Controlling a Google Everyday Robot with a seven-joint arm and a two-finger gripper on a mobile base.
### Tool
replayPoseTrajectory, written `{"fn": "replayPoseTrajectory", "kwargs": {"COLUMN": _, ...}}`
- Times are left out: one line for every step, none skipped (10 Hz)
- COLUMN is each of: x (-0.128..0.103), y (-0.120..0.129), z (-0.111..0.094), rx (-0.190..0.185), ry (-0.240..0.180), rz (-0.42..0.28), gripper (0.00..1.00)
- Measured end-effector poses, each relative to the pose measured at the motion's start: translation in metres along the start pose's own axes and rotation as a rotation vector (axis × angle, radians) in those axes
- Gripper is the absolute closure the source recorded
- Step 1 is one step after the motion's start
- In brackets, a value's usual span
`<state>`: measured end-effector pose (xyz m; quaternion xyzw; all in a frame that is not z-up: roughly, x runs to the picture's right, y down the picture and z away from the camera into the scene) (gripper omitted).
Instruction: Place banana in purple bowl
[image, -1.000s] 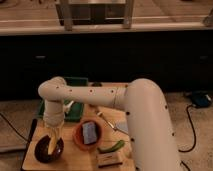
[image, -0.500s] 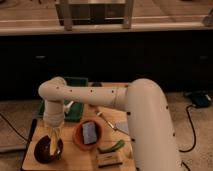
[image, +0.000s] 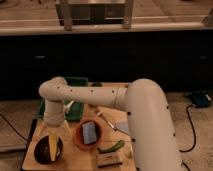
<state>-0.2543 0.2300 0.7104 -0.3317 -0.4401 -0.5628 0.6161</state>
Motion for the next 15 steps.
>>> {"fn": "replayPoseTrajectory", "kwargs": {"x": 0.0001, "y": 0.0000, "z": -0.0001, "rx": 0.001, "ry": 0.000, "rz": 0.000, "gripper": 0.20}}
{"fn": "replayPoseTrajectory", "kwargs": {"x": 0.0000, "y": -0.0004, "z": -0.0005, "rx": 0.002, "ry": 0.000, "rz": -0.001, "gripper": 0.20}}
{"fn": "replayPoseTrajectory", "kwargs": {"x": 0.0002, "y": -0.0004, "z": -0.0009, "rx": 0.003, "ry": 0.001, "rz": -0.001, "gripper": 0.20}}
{"fn": "replayPoseTrajectory", "kwargs": {"x": 0.0002, "y": -0.0007, "z": -0.0010, "rx": 0.003, "ry": 0.001, "rz": -0.002, "gripper": 0.20}}
{"fn": "replayPoseTrajectory", "kwargs": {"x": 0.0003, "y": -0.0009, "z": -0.0013, "rx": 0.004, "ry": 0.001, "rz": -0.002, "gripper": 0.20}}
{"fn": "replayPoseTrajectory", "kwargs": {"x": 0.0002, "y": -0.0011, "z": -0.0015, "rx": 0.004, "ry": 0.001, "rz": -0.004, "gripper": 0.20}}
{"fn": "replayPoseTrajectory", "kwargs": {"x": 0.0000, "y": -0.0013, "z": -0.0022, "rx": 0.004, "ry": 0.002, "rz": -0.006, "gripper": 0.20}}
{"fn": "replayPoseTrajectory", "kwargs": {"x": -0.0002, "y": -0.0015, "z": -0.0025, "rx": 0.004, "ry": 0.004, "rz": -0.008, "gripper": 0.20}}
{"fn": "replayPoseTrajectory", "kwargs": {"x": 0.0000, "y": -0.0011, "z": -0.0028, "rx": 0.003, "ry": 0.006, "rz": -0.010, "gripper": 0.20}}
{"fn": "replayPoseTrajectory", "kwargs": {"x": -0.0001, "y": -0.0011, "z": -0.0034, "rx": 0.002, "ry": 0.009, "rz": -0.012, "gripper": 0.20}}
{"fn": "replayPoseTrajectory", "kwargs": {"x": -0.0002, "y": -0.0015, "z": -0.0035, "rx": 0.003, "ry": 0.009, "rz": -0.013, "gripper": 0.20}}
{"fn": "replayPoseTrajectory", "kwargs": {"x": -0.0002, "y": -0.0016, "z": -0.0034, "rx": 0.003, "ry": 0.009, "rz": -0.013, "gripper": 0.20}}
{"fn": "replayPoseTrajectory", "kwargs": {"x": -0.0001, "y": -0.0018, "z": -0.0034, "rx": 0.004, "ry": 0.009, "rz": -0.013, "gripper": 0.20}}
{"fn": "replayPoseTrajectory", "kwargs": {"x": -0.0001, "y": -0.0019, "z": -0.0034, "rx": 0.004, "ry": 0.009, "rz": -0.013, "gripper": 0.20}}
{"fn": "replayPoseTrajectory", "kwargs": {"x": -0.0001, "y": -0.0018, "z": -0.0034, "rx": 0.004, "ry": 0.009, "rz": -0.013, "gripper": 0.20}}
